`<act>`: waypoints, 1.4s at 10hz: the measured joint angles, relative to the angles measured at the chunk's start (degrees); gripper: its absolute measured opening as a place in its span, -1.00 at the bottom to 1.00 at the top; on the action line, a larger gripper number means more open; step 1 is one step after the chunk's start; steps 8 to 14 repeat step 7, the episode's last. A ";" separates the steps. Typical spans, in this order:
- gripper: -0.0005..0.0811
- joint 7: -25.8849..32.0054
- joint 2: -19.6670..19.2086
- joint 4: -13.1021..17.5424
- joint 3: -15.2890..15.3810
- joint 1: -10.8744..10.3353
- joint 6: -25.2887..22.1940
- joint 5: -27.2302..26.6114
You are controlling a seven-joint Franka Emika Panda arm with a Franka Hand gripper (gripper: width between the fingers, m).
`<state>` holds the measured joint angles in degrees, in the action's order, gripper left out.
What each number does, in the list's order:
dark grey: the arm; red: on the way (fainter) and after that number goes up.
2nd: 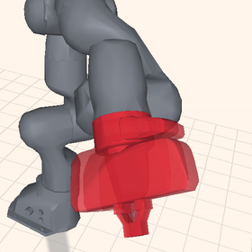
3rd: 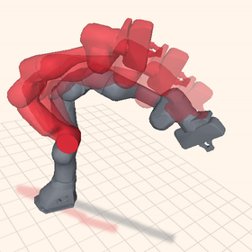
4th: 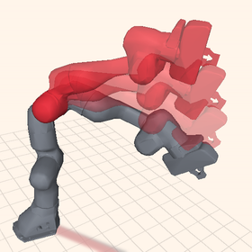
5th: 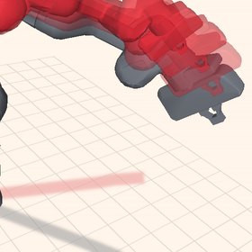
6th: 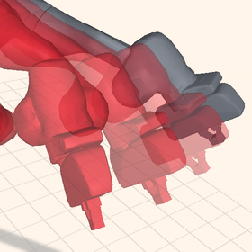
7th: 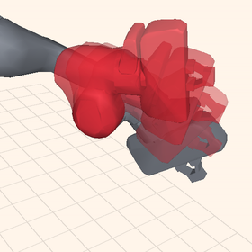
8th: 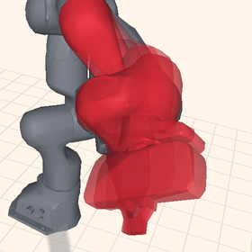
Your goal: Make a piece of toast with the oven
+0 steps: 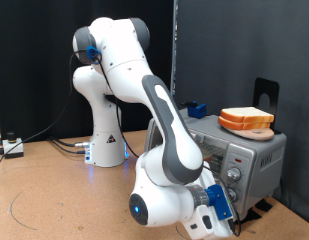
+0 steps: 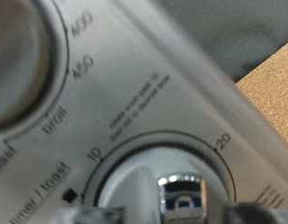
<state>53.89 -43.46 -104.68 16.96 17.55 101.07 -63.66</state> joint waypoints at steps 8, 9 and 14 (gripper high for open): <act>0.91 -10.51 4.64 1.14 -4.56 3.11 -6.05 6.67; 0.91 -10.51 4.64 1.14 -4.56 3.11 -6.05 6.67; 0.91 -10.51 4.64 1.14 -4.56 3.11 -6.05 6.67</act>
